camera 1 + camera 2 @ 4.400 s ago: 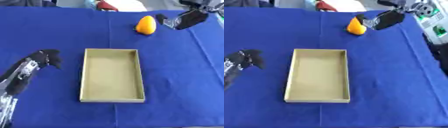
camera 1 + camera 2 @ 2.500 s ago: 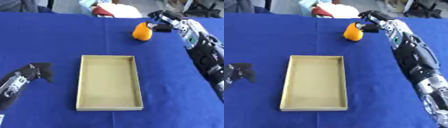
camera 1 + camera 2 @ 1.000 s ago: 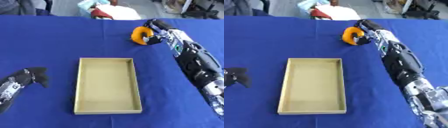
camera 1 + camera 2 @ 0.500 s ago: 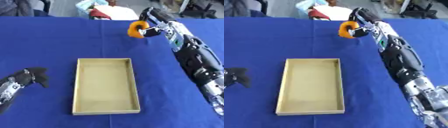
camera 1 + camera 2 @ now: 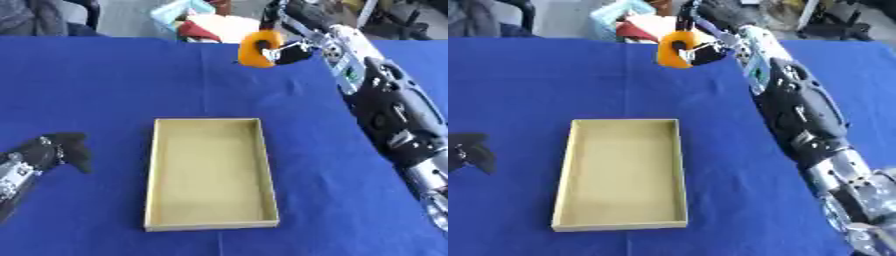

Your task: Pick up objects on the table and place them in the box.

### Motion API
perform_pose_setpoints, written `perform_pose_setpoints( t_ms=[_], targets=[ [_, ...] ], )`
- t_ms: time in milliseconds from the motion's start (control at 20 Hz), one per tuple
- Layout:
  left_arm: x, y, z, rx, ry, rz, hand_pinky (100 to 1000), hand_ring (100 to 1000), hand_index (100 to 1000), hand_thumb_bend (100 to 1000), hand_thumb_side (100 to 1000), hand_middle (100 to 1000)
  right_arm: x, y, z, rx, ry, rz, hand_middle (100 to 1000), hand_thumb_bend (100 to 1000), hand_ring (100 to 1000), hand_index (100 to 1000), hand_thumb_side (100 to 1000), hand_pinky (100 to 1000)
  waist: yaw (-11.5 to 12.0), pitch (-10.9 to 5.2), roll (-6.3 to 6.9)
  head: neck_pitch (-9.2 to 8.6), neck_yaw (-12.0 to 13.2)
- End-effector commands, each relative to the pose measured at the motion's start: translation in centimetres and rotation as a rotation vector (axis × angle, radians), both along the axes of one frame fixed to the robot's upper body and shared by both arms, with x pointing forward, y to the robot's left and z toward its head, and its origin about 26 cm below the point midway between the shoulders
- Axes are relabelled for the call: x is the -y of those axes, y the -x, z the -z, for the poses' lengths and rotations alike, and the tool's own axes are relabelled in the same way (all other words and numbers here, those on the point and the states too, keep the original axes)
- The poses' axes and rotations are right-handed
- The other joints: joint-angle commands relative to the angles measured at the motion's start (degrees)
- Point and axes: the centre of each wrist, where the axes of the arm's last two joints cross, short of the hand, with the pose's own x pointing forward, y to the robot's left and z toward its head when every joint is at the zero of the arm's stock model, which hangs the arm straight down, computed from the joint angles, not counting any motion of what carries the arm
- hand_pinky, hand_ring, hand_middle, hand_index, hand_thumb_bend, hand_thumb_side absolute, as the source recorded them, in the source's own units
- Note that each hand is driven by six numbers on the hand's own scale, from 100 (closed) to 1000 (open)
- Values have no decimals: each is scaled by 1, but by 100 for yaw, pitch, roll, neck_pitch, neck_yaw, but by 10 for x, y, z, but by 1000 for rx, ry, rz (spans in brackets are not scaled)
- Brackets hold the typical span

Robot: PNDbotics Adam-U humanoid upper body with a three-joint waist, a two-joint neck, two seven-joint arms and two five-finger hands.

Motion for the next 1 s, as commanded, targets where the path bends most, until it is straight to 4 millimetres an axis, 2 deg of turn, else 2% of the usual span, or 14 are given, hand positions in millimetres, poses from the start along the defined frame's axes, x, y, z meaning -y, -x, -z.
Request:
perform_pose_setpoints(
  t_ms=[50,700,1000],
  targets=[
    [-9,2,-11,39,6,-32,742,594,848,112,1000,626,-10,12,-23,49,71,-107,554,100,607,198,183,718,-18,-137,19,-2,2],
    [-12,3,-12,44,27,-65,741,593,847,110,1000,625,-96,57,-12,-60,244,-505,571,100,623,221,198,723,-119,-147,83,6,33],
    [-10,3,-11,42,17,-55,742,593,847,110,1000,625,-125,67,9,-140,261,-596,588,100,645,256,203,723,-135,-137,96,21,26]
  ],
)
